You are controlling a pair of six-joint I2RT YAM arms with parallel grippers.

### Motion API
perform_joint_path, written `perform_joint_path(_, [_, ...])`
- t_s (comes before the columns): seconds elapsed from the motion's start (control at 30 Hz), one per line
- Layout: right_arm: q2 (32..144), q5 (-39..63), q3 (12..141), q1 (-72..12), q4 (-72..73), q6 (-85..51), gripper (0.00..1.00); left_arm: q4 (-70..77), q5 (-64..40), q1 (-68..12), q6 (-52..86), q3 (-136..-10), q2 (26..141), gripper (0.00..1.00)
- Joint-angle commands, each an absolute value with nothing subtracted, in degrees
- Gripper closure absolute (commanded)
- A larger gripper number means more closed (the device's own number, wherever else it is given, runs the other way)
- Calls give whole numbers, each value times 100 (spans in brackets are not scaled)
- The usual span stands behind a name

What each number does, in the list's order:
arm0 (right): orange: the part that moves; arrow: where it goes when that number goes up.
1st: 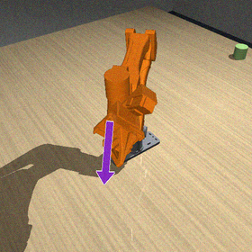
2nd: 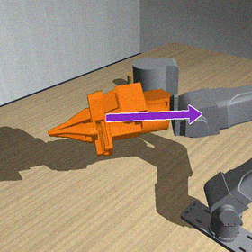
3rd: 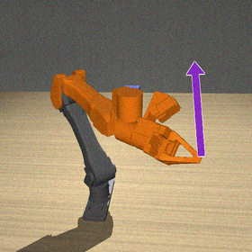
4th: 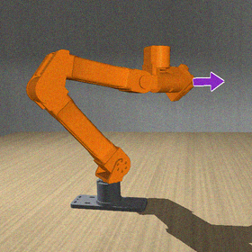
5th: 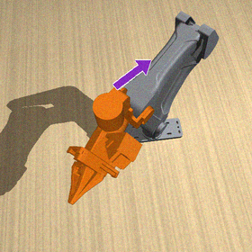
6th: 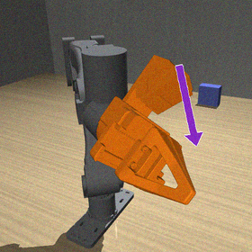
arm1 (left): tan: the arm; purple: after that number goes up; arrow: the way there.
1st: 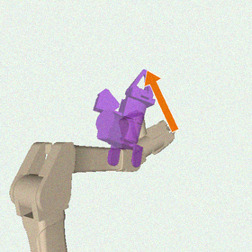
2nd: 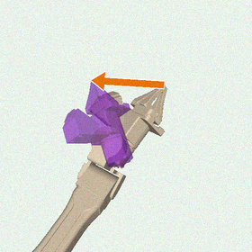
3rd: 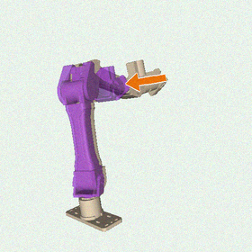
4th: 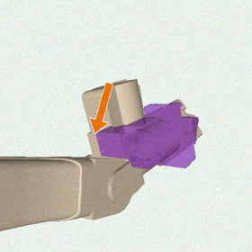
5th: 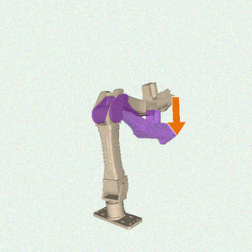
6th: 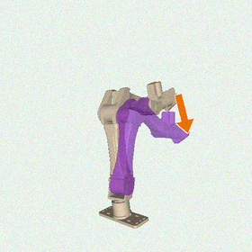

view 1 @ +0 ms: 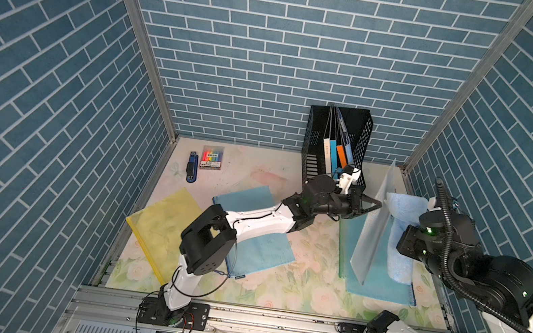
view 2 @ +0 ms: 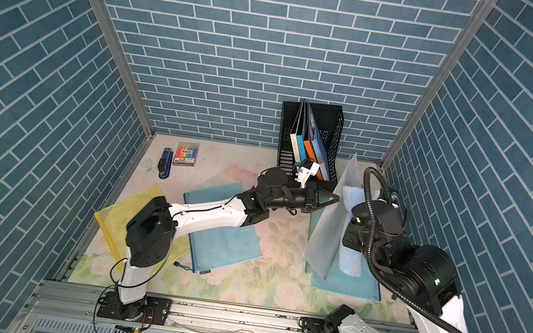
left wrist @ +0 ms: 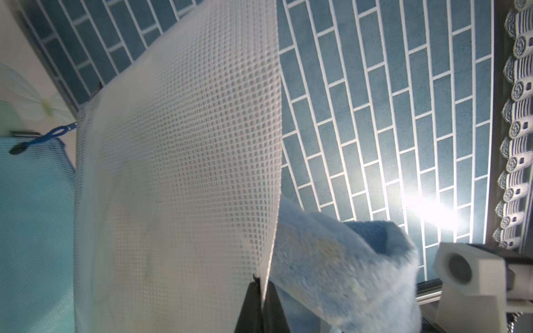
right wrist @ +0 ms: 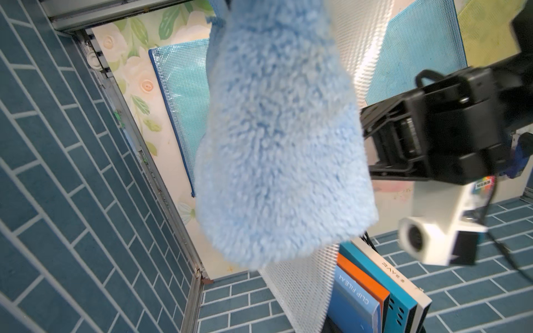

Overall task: Wipe the document bag
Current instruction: Pick up the document bag from the center of the board, then place the document bag.

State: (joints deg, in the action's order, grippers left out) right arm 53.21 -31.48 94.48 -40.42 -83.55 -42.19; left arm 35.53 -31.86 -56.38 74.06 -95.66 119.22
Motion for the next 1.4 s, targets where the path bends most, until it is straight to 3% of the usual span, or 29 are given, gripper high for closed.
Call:
perform_joint_path(0.0, [5211, -3446, 9606, -4025, -8763, -4454, 100, 4223, -3332, -5843, 8039, -10297, 12717, 100])
perform_joint_path(0.17, [5234, -3423, 9591, -4025, -8878, -4430, 100, 4603, -2990, -6012, 8254, -10895, 13396, 100])
perform_joint_path(0.47, [5167, -3140, 8958, -4026, -8697, -4430, 100, 6543, -1425, -5845, 8417, -8182, 13442, 100])
perform_joint_path(0.7, [5311, -2829, 8429, -4025, -8102, -4331, 100, 7102, -889, -5902, 8342, -7281, 13526, 100])
perform_joint_path(1.1, [5544, -2572, 8152, -4022, -7657, -4341, 100, 6380, -684, -6044, 8252, -7100, 13529, 100])
perform_joint_path(1.17, [5571, -2474, 8066, -4016, -7597, -4367, 100, 6123, -669, -6060, 8123, -7154, 13478, 90])
perform_joint_path(1.27, [5585, -2341, 7937, -4017, -7483, -4427, 100, 5645, -714, -6046, 8018, -7117, 13331, 54])
perform_joint_path(1.37, [5555, -2279, 7816, -4017, -7371, -4465, 100, 4459, -707, -6038, 7664, -7172, 12990, 32])
